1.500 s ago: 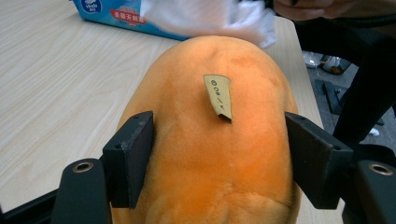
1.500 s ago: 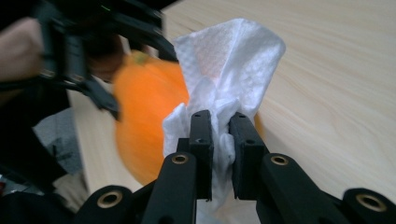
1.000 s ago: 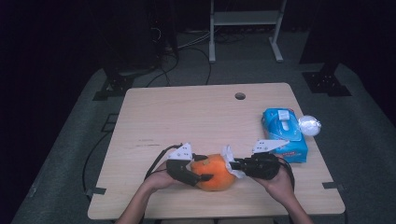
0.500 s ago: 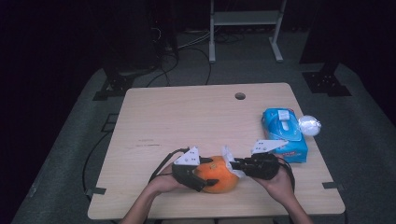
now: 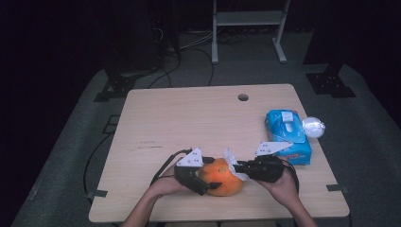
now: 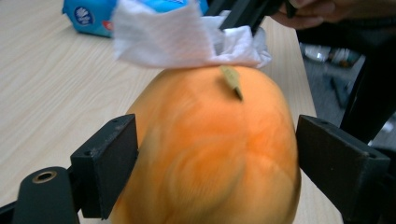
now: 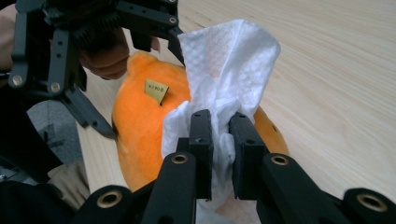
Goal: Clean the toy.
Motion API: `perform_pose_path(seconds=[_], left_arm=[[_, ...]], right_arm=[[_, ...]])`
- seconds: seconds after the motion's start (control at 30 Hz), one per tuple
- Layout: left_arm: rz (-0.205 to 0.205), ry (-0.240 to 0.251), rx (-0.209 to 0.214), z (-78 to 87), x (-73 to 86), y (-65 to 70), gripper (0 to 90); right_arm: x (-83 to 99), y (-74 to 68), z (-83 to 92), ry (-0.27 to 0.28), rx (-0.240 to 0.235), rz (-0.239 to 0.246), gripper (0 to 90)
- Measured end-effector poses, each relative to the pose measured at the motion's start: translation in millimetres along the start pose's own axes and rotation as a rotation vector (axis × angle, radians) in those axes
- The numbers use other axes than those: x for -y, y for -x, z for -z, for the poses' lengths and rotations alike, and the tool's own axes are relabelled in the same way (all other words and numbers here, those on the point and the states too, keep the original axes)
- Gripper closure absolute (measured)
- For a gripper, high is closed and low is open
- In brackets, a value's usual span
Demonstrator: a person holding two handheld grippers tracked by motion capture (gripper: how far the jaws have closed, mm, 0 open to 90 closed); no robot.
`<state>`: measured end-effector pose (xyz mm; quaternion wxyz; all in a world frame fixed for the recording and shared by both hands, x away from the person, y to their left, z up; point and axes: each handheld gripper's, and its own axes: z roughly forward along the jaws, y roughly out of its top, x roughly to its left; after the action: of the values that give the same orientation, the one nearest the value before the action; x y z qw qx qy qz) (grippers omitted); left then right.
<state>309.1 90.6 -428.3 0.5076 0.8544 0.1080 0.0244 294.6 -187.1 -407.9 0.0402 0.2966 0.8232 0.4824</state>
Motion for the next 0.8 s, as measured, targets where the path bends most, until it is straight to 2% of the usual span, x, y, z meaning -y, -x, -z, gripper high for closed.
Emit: perform_pose_path(seconds=[0.03,0.1,0.2,0.27,0.3,0.4,0.57,0.67,0.8], left_arm=[[-0.003,0.002,0.0,-0.3,1.3,0.1,18.8],[-0.014,-0.003,-0.004,-2.0,1.0,2.3,23.4],[-0.062,-0.019,-0.01,-6.3,-3.4,9.1,25.5],[-0.103,-0.039,-0.019,-7.5,-4.9,13.3,25.5],[-0.106,-0.045,-0.018,-6.9,-4.6,13.5,25.6],[-0.085,-0.036,-0.011,-5.4,-1.6,11.5,26.6],[-0.093,-0.038,-0.006,-5.4,-0.5,9.6,26.6],[-0.085,-0.032,-0.017,-4.1,1.0,6.9,27.1],[-0.048,-0.018,-0.026,1.3,5.3,-0.6,28.8]], right_arm=[[-1.2,0.0,1.2,0.002,0.004,-0.006,79.9],[-4.5,-4.4,2.5,0.019,0.009,0.015,79.9],[-11.2,-16.3,0.9,0.043,-0.021,0.04,79.8],[-13.4,-24.3,-3.9,0.026,-0.021,0.07,79.8],[-13.3,-25.7,-5.8,0.014,-0.014,0.085,79.8],[-9.2,-18.1,-7.0,0.007,-0.023,0.054,79.8],[1.3,0.5,-0.5,-0.003,0.008,-0.003,79.8],[0.4,-0.5,4.1,0.011,0.021,0.003,79.8],[0.5,-0.3,3.2,0.005,0.024,0.002,79.8]])
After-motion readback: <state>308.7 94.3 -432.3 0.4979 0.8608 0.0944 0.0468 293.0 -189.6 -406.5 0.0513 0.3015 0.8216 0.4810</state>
